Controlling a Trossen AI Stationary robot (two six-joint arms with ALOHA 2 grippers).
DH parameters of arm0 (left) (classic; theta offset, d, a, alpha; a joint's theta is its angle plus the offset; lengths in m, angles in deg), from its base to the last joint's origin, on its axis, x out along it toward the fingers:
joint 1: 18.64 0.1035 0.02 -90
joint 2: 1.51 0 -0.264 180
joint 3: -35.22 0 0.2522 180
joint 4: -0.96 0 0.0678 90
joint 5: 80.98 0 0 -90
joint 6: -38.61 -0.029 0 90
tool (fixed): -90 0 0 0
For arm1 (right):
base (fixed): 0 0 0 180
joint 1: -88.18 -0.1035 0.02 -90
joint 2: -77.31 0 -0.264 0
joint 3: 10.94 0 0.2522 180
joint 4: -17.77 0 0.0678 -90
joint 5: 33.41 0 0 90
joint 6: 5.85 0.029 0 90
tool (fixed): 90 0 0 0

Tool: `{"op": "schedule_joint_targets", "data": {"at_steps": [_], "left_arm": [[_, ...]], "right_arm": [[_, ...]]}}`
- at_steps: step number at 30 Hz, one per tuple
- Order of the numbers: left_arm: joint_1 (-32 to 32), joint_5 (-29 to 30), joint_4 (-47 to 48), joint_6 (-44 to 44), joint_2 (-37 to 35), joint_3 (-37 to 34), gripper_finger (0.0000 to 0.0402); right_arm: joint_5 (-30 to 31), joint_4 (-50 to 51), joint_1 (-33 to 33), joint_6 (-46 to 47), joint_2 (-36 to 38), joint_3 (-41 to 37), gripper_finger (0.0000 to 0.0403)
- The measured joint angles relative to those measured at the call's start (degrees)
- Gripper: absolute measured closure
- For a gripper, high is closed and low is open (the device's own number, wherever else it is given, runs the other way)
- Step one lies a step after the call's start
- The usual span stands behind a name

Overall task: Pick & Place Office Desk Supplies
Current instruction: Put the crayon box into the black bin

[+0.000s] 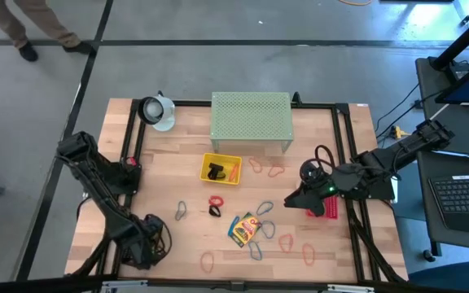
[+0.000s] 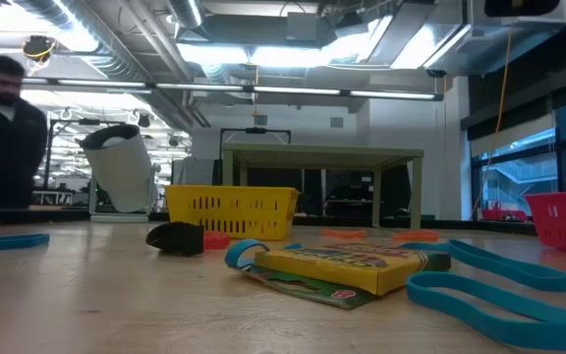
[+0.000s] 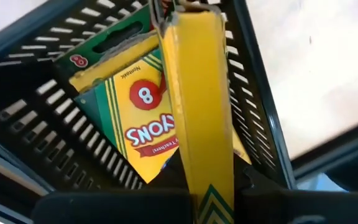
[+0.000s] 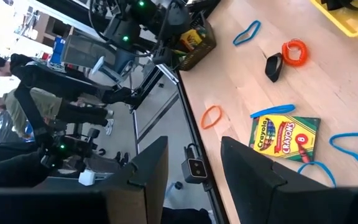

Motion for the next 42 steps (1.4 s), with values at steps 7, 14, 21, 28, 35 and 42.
{"op": "schedule_joint_targets", "data": {"at_steps": [7,14,21,28,35,42], "left_arm": [[5.43,1.43,3.66,-5.66,0.07,-0.07,0.0384],[11.96,2.18,6.80,-12.64,0.12,-0.12,0.0384],[17.41,2.63,7.00,-18.85,0.13,-0.15,0.0384],[19.03,0.83,8.13,-17.63,-0.37,-0.15,0.0349],[18.88,-0.59,10.94,-14.88,-5.54,-0.17,0.0279],[18.81,-0.77,16.11,-12.52,-9.53,-0.15,0.0246]], "right_arm": [[0.17,-1.02,0.00,-0.67,0.00,0.00,0.0252],[0.16,-1.37,0.00,-1.08,0.00,0.00,0.0252],[0.16,-1.37,0.00,-1.53,0.00,0.00,0.0253],[-0.04,-1.37,-0.32,-2.38,0.02,0.00,0.0253],[-0.06,-1.37,-0.74,-3.68,0.02,0.00,0.0253],[-0.04,-1.65,-0.74,-4.55,0.02,0.00,0.0253]]}}
